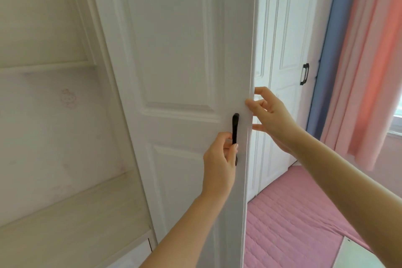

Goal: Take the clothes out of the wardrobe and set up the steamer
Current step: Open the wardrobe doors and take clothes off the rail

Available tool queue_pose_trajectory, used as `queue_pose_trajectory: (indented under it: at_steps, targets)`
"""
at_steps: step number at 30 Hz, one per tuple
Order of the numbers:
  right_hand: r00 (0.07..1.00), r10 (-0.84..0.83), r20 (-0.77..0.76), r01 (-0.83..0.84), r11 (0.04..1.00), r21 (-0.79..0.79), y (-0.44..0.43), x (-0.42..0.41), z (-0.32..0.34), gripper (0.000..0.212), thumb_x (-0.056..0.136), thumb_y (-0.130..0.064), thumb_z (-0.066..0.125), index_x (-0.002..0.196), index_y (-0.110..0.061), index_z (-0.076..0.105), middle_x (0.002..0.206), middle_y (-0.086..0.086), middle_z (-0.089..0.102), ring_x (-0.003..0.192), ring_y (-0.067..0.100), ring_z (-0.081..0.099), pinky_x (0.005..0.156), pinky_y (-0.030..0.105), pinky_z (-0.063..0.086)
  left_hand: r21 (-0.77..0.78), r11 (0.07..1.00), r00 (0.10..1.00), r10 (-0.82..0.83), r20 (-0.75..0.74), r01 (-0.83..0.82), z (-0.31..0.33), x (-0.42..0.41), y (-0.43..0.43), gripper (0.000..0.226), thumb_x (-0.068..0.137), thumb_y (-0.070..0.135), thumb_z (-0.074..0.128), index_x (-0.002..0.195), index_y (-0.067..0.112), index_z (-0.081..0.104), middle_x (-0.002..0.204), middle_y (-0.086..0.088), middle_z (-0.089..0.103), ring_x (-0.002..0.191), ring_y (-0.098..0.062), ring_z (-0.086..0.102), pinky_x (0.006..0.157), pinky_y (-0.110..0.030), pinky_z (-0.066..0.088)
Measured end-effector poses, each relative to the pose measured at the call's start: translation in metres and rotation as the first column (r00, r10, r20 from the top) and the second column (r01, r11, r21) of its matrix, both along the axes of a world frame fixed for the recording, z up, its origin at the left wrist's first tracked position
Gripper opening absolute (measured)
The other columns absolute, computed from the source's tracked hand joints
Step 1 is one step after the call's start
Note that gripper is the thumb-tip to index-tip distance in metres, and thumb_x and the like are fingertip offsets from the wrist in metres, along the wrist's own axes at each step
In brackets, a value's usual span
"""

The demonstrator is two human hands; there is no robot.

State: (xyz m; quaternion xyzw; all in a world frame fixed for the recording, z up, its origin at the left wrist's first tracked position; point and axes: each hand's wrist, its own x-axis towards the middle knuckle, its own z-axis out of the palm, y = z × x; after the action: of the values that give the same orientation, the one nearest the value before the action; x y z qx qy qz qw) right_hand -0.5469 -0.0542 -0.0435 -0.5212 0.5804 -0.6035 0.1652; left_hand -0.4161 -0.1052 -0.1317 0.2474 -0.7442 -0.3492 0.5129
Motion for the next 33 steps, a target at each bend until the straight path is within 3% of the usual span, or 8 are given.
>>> queue_pose_trajectory:
  at_steps: [8, 13, 18, 22, 29, 33]
  targets:
    - [0.981, 0.057, -0.183, -0.055, 0.998, 0.016, 0.047, 0.079, 0.004, 0.021, 0.097, -0.032, 0.05, 0.11, -0.016, 0.056, 0.103, 0.019, 0.056, 0.093, 0.04, 0.059, 0.08, 0.049, 0.056, -0.039, 0.992, 0.992, 0.113, -0.064, -0.116, -0.008, 0.084, 0.046, 0.017, 0.094, 0.014, 0.058, 0.107, 0.022, 0.063, 0.091, 0.009, 0.068, 0.084, -0.003, 0.063, 0.07, -0.006, 0.045]
    - [0.967, 0.156, -0.202, -0.159, 0.987, 0.001, 0.058, 0.116, 0.009, 0.02, 0.097, -0.024, 0.051, 0.116, -0.022, 0.055, 0.1, -0.005, 0.06, 0.091, 0.018, 0.065, 0.079, 0.037, 0.059, -0.026, 0.974, 0.97, 0.22, -0.102, -0.223, -0.01, 0.12, 0.064, 0.022, 0.095, 0.012, 0.056, 0.11, 0.027, 0.062, 0.093, 0.011, 0.068, 0.088, -0.002, 0.063, 0.07, -0.006, 0.045]
    - [0.927, 0.352, -0.129, -0.349, 0.936, 0.048, 0.057, 0.135, 0.009, 0.031, 0.098, -0.019, 0.05, 0.128, -0.025, 0.053, 0.114, -0.005, 0.062, 0.099, 0.011, 0.066, 0.078, 0.028, 0.059, 0.059, 0.956, 0.946, 0.294, -0.136, -0.289, -0.01, 0.141, 0.078, 0.028, 0.085, 0.031, 0.069, 0.111, 0.027, 0.061, 0.094, 0.013, 0.067, 0.089, -0.006, 0.065, 0.075, -0.021, 0.055]
    - [0.865, 0.481, -0.142, -0.468, 0.876, 0.116, 0.053, 0.143, 0.005, 0.046, 0.098, -0.023, 0.05, 0.141, -0.036, 0.041, 0.132, -0.008, 0.054, 0.109, 0.006, 0.062, 0.088, 0.036, 0.056, 0.112, 0.926, 0.916, 0.373, -0.15, -0.359, -0.008, 0.158, 0.087, 0.048, 0.073, 0.033, 0.08, 0.115, 0.026, 0.06, 0.094, 0.011, 0.066, 0.09, -0.007, 0.064, 0.074, -0.021, 0.055]
    - [0.819, 0.469, -0.332, -0.475, 0.877, 0.069, 0.042, 0.181, -0.009, 0.059, 0.097, -0.034, 0.05, 0.148, -0.04, 0.022, 0.145, -0.008, 0.043, 0.121, 0.012, 0.055, 0.1, 0.044, 0.048, 0.239, 0.91, 0.904, 0.386, -0.186, -0.339, -0.007, 0.198, 0.086, 0.047, 0.074, 0.018, 0.081, 0.117, 0.028, 0.062, 0.099, 0.008, 0.069, 0.097, -0.011, 0.065, 0.086, -0.039, 0.056]
    - [0.828, 0.431, -0.358, -0.461, 0.887, 0.002, 0.039, 0.195, -0.015, 0.059, 0.098, -0.03, 0.048, 0.149, -0.036, 0.02, 0.145, -0.005, 0.042, 0.121, 0.012, 0.054, 0.099, 0.043, 0.049, 0.259, 0.904, 0.897, 0.395, -0.197, -0.34, -0.005, 0.205, 0.09, 0.047, 0.078, 0.012, 0.076, 0.121, 0.024, 0.062, 0.102, 0.009, 0.07, 0.098, -0.008, 0.065, 0.087, -0.029, 0.055]
